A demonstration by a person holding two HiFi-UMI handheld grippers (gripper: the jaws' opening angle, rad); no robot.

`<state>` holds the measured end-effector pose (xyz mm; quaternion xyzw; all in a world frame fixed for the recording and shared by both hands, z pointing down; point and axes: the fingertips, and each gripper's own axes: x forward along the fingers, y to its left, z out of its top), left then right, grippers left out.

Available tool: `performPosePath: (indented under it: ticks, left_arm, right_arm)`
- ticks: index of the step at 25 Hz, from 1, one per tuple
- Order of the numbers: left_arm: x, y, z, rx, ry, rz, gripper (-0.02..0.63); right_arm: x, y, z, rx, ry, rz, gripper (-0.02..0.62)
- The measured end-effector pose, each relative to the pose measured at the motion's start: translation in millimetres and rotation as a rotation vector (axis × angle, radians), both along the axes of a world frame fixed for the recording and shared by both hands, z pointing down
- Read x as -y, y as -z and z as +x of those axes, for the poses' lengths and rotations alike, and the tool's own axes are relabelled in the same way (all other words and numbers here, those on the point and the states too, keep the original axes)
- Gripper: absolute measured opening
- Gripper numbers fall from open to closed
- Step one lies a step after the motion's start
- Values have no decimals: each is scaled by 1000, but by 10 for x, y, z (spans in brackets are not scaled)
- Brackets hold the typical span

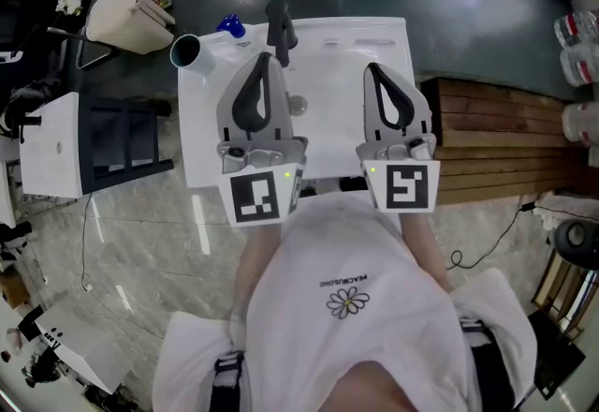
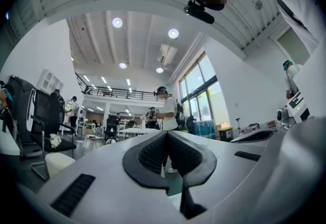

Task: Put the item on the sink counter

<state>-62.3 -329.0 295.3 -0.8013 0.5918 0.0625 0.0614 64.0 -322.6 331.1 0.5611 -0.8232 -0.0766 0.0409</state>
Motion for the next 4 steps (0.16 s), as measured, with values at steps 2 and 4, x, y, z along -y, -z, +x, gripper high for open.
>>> performPosePath:
  ticks: [2, 4]
  left_arm:
    - [0, 6, -23, 8, 4, 5, 15]
    - [0, 13, -40, -4, 11, 2, 15]
  right_arm:
    - [-5, 5, -23, 8, 9, 0, 12]
    - [-9, 3, -40, 13, 17, -2, 12]
